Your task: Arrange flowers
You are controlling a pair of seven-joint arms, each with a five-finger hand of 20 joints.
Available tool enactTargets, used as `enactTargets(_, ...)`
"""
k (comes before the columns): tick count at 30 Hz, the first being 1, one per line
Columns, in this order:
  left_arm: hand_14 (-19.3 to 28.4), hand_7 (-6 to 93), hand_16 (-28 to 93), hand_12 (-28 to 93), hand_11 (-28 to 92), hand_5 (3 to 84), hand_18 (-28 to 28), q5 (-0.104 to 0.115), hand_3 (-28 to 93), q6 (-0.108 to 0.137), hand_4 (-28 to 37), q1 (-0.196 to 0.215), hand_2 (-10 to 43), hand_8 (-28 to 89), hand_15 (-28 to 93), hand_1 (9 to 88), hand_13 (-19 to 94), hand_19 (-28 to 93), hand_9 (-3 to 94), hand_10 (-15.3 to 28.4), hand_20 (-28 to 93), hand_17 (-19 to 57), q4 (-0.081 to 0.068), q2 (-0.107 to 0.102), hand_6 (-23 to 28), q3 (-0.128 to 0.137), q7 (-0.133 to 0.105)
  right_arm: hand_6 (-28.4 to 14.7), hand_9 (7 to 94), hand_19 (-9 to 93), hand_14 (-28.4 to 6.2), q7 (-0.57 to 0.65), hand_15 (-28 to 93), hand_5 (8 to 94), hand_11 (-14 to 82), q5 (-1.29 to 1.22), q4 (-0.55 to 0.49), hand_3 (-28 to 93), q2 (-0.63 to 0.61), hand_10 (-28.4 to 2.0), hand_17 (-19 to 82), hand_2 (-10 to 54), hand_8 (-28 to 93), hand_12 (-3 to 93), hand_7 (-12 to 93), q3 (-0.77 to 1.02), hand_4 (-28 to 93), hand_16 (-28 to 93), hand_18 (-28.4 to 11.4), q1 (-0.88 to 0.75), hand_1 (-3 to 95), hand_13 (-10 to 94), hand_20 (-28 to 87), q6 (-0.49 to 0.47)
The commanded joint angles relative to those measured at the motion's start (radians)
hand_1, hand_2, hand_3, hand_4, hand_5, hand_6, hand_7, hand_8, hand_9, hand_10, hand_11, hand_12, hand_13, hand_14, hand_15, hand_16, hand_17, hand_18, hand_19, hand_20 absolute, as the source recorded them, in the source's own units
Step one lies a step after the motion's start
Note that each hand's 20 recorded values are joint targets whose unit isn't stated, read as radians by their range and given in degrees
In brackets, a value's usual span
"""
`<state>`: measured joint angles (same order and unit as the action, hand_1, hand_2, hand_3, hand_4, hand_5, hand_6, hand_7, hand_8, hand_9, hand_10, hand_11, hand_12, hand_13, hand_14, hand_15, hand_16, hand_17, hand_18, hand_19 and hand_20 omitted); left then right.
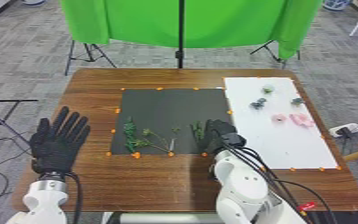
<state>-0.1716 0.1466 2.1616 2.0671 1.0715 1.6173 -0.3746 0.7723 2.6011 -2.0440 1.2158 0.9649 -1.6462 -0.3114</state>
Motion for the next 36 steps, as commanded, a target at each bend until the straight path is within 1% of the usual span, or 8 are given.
enactTargets(1,14.4,8.1,-4,8,12,34.6,12.1,0.014,76,0.012,-28.3,0.009,8.6,-10,18,24.9,20,25,28.7,14.3,7,-8.1,-0.004,0.000,8.4,-0.005,0.006,-5.6,76.6,93,-16.6,0.011,77,65.7,44.0,-0.023,0.000,82,0.010,-19.2,43,-9.5,13,28.6,51,0.010,-28,32,-28.4,-0.009,37.3,68,76,-0.007)
enactTargets(6,14.3,8.3,-4,8,12,34.8,12.1,0.016,76,0.013,-28.3,0.005,8.4,-10,19,25.1,21,25,28.9,14.4,7,-8.1,-0.006,-0.001,8.5,-0.004,0.009,-8.6,72.0,93,-17.4,0.010,78,63.0,47.7,-0.013,-0.002,86,0.008,-20.8,43,-9.5,-16,29.0,52,0.017,-28,32,-28.4,-0.020,29.8,67,76,0.016)
enactTargets(12,14.5,8.6,-4,8,12,35.1,12.2,0.015,76,0.017,-28.3,0.006,8.3,-9,20,25.3,20,25,28.9,14.6,8,-8.3,-0.005,0.000,8.7,-0.003,0.015,-10.0,67.9,93,-18.2,0.027,78,61.2,49.8,-0.030,-0.007,82,-0.002,-22.6,43,-9.5,-15,28.8,44,0.037,-28,32,-28.4,-0.028,30.9,65,76,0.027)
enactTargets(16,14.7,8.7,-4,8,12,35.3,12.3,0.017,76,0.024,-28.3,0.003,8.5,-10,20,25.4,20,26,29.0,14.8,8,-8.5,-0.005,-0.001,8.8,-0.005,0.013,-9.6,67.7,93,-18.2,-0.051,78,62.3,49.7,-0.059,-0.021,83,-0.023,-22.7,43,-9.5,-13,28.1,42,0.048,-26,31,-28.4,-0.054,32.3,65,76,0.123)
enactTargets(19,14.8,8.6,-4,8,13,35.5,12.4,0.018,76,0.022,-28.3,0.004,8.7,-10,20,25.6,20,26,29.1,14.9,8,-8.6,-0.004,-0.002,9.0,-0.004,0.009,-8.1,67.9,93,-18.0,-0.163,78,63.0,50.2,-0.087,-0.032,81,-0.037,-21.9,39,-9.5,9,28.0,43,0.073,-25,31,-28.4,-0.075,38.6,65,72,0.149)
enactTargets(21,15.0,8.5,-4,8,13,35.5,12.4,0.021,76,0.020,-28.3,0.005,8.8,-10,21,25.5,20,26,29.2,15.0,8,-8.6,-0.003,0.000,9.1,-0.004,0.008,-7.4,65.1,93,-18.4,-0.155,79,62.9,49.9,-0.053,-0.023,80,-0.036,-21.2,33,-8.4,11,27.8,45,0.079,-24,32,-28.4,-0.066,41.7,61,65,0.127)
enactTargets(27,15.3,8.4,-4,8,13,35.9,12.5,0.013,76,0.009,-28.3,0.009,9.4,-9,21,25.3,20,26,29.3,15.5,8,-8.8,0.001,0.005,9.3,-0.003,-0.004,-7.4,62.1,92,-19.6,-0.060,77,61.6,43.0,-0.050,0.002,83,-0.082,-22.2,30,-2.8,-4,24.0,36,0.178,-22,29,-28.4,-0.044,33.0,57,59,0.258)
enactTargets(36,15.5,8.2,-4,8,13,36.0,12.6,0.011,76,0.018,-28.3,0.030,9.6,-9,21,25.1,20,26,29.3,15.7,8,-8.9,0.008,0.012,9.4,0.007,-0.029,-7.9,48.5,91,-19.1,-0.246,67,50.0,28.5,-0.076,0.113,87,-0.220,-22.4,26,-9.4,-16,18.1,30,0.371,-26,16,-26.1,-0.025,35.2,39,58,0.275)
